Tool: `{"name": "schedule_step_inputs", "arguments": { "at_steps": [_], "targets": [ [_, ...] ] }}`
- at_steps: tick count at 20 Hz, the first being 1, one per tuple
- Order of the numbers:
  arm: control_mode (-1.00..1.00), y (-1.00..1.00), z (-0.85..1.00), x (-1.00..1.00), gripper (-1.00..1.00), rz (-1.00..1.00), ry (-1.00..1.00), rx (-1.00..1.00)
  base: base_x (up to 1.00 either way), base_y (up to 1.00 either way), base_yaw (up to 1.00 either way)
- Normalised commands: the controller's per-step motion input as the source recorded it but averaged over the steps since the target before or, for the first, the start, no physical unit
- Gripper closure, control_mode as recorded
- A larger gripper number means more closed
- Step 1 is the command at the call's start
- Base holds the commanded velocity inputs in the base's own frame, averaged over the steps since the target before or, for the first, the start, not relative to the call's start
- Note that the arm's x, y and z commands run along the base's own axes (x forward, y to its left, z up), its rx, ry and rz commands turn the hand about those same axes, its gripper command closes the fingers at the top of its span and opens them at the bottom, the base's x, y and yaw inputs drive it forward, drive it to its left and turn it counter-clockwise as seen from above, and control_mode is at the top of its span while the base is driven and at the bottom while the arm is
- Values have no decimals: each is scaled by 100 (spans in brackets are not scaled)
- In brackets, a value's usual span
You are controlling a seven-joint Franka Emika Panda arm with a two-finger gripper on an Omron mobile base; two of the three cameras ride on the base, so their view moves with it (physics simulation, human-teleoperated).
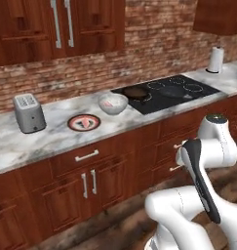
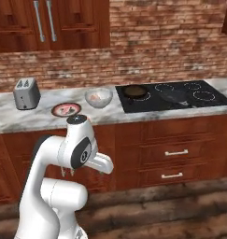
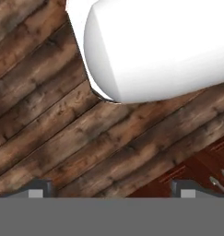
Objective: Place one of the steaks on the plate and the other in the bowl. Then place the bowl in the fridge.
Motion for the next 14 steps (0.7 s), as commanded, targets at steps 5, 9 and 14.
{"name": "schedule_step_inputs", "arguments": {
  "at_steps": [5, 9, 14],
  "targets": [
    [100, 0, 0, 0, -100, 0, 0, 0, 100, -72, 53],
    [100, 0, 0, 0, -100, 0, 0, 0, 88, -64, 59],
    [100, 0, 0, 0, -100, 0, 0, 0, 32, -32, 30]
  ]
}}
